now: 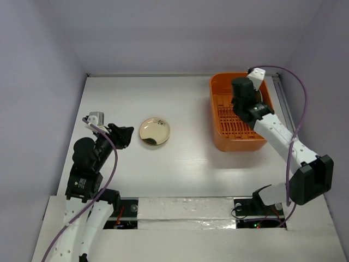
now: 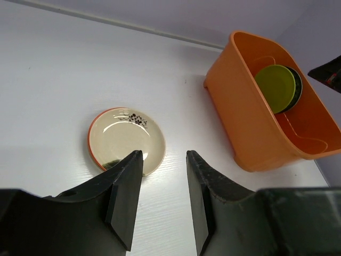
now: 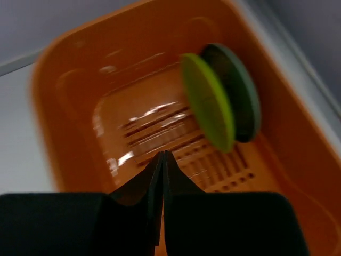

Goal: Unload the plates from the dish rack

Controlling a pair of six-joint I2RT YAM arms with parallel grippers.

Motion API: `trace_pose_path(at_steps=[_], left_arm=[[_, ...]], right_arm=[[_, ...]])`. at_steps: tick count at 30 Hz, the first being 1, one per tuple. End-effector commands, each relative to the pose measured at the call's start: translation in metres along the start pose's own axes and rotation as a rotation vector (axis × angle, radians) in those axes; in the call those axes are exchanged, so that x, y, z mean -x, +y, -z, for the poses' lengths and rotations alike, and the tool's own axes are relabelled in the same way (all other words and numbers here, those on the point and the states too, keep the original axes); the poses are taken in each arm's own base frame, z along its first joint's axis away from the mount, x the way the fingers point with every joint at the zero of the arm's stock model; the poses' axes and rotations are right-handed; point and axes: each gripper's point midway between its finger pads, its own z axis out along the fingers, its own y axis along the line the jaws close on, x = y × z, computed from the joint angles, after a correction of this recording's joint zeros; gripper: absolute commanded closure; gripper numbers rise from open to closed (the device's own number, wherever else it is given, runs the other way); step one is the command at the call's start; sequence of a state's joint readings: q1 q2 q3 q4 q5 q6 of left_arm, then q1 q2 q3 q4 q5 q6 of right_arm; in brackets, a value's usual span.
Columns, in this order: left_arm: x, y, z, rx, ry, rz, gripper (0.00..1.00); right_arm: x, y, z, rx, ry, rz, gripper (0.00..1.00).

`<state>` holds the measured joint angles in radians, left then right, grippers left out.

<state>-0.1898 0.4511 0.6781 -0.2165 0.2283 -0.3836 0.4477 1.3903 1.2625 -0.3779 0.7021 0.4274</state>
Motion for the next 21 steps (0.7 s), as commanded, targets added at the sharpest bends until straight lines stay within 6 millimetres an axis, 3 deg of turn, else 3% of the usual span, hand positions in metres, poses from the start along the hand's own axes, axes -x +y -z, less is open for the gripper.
trace_pose_path(at_steps=[1,2,5,7,21], left_arm=[[0.007,-0.007,0.001,-0.033,-0.038,-0.005,0.65],[0.007,-0.007,0.002,-0.032,-0.037,-0.005,0.65],[0.006,-0.008,0.002,-0.038,-0.034,-0.004,0.65],[0.006,-0.008,0.002,-0.036,-0.034,-0.006,0.65],[0.005,-0.01,0.001,-0.042,-0.025,-0.005,0.65]], right_arm=[[-0.011,-0.079,-0.028,-0.31,0.03,0.125,0.87],[-0.009,-0.083,-0.032,-0.319,0.037,0.13,0.77],[-0.01,-0.092,-0.049,-0.324,0.065,0.15,0.64],[-0.005,-0.086,-0.053,-0.314,0.067,0.16,0.63],[-0.014,-0.1,-0.096,-0.407,0.164,0.265,0.7]])
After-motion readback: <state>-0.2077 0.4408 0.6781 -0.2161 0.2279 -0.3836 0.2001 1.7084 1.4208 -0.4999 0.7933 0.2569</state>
